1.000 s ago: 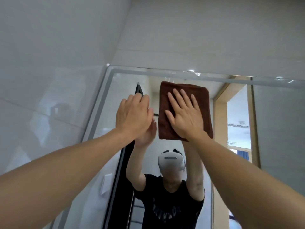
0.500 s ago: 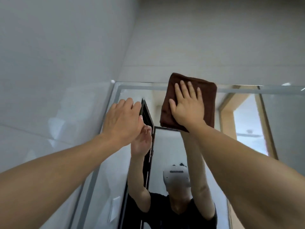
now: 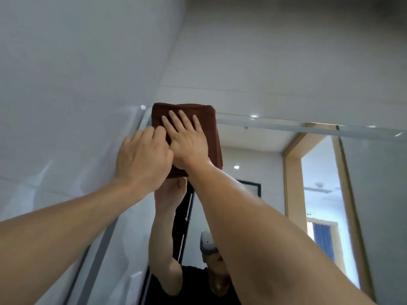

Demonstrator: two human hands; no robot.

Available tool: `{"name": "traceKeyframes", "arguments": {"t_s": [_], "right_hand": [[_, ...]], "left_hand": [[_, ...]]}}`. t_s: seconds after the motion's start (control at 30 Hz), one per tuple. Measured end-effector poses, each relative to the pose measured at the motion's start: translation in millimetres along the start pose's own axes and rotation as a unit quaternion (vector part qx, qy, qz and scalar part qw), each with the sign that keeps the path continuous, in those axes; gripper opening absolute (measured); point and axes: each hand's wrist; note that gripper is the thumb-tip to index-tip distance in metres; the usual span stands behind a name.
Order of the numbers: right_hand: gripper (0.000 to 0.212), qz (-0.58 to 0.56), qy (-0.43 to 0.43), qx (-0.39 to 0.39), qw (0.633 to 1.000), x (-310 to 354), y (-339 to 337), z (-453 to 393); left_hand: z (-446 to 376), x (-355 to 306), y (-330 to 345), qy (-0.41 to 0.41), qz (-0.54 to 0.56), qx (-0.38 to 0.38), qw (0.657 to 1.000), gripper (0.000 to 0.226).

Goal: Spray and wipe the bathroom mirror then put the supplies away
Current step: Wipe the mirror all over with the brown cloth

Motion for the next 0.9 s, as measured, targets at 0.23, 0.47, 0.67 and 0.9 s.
{"name": "traceKeyframes", "arguments": {"t_s": [0.23, 0.47, 0.67, 0.9], "right_hand": [[0.065, -0.004, 0.081, -0.019, 0.997, -132, 13, 68], [0.062, 0.027, 0.147, -0.01, 0.989, -307, 24, 179], [0.07, 0.046, 0.166, -0.001, 0.985, -395, 26, 237], [0.073, 0.052, 0.266, -0.001, 0.963, -476, 36, 309]], "left_hand": [[8, -97, 32, 0.012, 0.062, -0.005, 0.998, 0.009], [24, -229, 61, 0.126, 0.061, 0.046, 0.989, 0.01], [22, -333, 80, 0.203, 0.108, 0.082, 0.97, 0.022], [12, -377, 93, 0.186, 0.132, 0.156, 0.961, 0.053]]}}
Point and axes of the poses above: each hand's wrist, its own z-axis away from the middle knuckle, its own y-axis out of the palm, x = y × z, and after that the axes turned 13 degrees about z, right-handed
